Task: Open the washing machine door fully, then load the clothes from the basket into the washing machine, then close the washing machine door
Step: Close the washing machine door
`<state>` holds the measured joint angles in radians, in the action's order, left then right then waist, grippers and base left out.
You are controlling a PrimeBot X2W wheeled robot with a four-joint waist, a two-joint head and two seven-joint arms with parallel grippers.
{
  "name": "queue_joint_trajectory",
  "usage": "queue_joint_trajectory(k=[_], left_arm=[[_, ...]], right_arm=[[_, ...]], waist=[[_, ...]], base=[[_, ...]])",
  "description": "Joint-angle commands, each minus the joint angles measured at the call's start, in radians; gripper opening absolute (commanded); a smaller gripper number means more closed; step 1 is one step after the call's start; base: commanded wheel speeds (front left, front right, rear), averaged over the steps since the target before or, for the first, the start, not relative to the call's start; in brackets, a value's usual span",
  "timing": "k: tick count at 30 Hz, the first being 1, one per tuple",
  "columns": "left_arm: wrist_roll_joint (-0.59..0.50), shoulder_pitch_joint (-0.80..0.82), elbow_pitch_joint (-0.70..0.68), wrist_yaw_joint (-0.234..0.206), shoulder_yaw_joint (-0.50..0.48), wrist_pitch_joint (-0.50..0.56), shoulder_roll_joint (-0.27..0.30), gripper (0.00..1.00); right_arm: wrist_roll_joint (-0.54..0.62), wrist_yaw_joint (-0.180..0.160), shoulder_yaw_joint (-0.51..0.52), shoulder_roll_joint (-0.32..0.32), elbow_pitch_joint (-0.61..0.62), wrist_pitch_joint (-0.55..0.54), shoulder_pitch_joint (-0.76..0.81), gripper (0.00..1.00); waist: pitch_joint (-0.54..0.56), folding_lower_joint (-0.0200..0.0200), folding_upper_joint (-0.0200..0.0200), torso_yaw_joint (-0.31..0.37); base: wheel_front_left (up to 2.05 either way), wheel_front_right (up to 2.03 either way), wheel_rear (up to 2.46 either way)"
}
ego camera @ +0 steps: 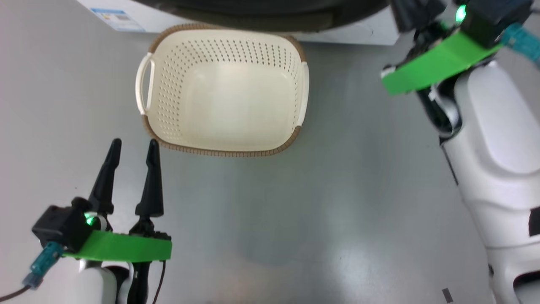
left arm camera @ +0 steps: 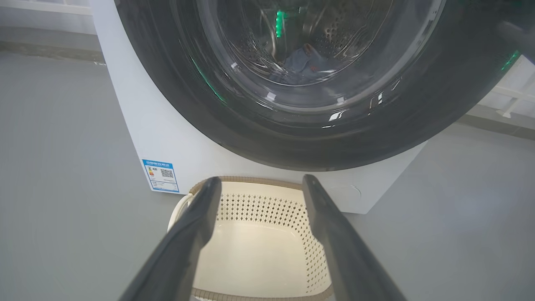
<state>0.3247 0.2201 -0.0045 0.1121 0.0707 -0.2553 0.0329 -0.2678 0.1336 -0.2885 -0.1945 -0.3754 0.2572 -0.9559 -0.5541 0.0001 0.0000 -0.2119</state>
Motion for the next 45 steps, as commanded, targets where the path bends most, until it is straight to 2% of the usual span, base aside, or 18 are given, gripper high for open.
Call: queue_joint_trajectory(k=[1, 11, 17, 25, 32, 45], left_arm=[[0.009, 0.020, -0.023, 0.004, -0.027, -0.006, 0.017, 1.00], [0.032, 0.054, -0.026, 0.008, -0.020, -0.006, 0.017, 1.00], [0.032, 0.062, -0.017, 0.011, -0.020, -0.006, 0.017, 1.00], [0.022, 0.050, -0.001, 0.015, -0.052, -0.006, 0.017, 1.00], [0.003, 0.029, 0.011, 0.017, -0.074, -0.006, 0.017, 1.00], [-0.027, -0.042, 0.016, 0.018, -0.140, -0.006, 0.017, 1.00]], right_arm=[[0.014, -0.003, 0.009, 0.022, 0.014, 0.005, -0.024, 0.00], [0.038, -0.003, 0.091, 0.049, -0.059, 0.005, -0.190, 0.00], [0.045, -0.003, 0.125, 0.057, -0.080, 0.005, -0.225, 0.00], [-0.024, -0.003, 0.031, 0.047, -0.082, 0.005, -0.100, 0.00], [-0.055, -0.003, -0.062, 0.003, -0.025, 0.005, 0.065, 0.00], [-0.092, -0.003, -0.034, -0.024, 0.068, 0.005, 0.354, 0.00]], waist=[[-0.033, -0.0001, 0.0000, -0.007], [-0.073, -0.0001, 0.0000, -0.021], [-0.067, -0.0001, 0.0000, -0.019], [-0.001, -0.0001, 0.0000, 0.014], [0.081, -0.0001, 0.0000, 0.046], [0.220, -0.0001, 0.0000, 0.122]], base=[[0.00, 0.00, 0.00], [0.00, 0.00, 0.00], [0.00, 0.00, 0.00], [0.00, 0.00, 0.00], [0.00, 0.00, 0.00], [0.00, 0.00, 0.00]])
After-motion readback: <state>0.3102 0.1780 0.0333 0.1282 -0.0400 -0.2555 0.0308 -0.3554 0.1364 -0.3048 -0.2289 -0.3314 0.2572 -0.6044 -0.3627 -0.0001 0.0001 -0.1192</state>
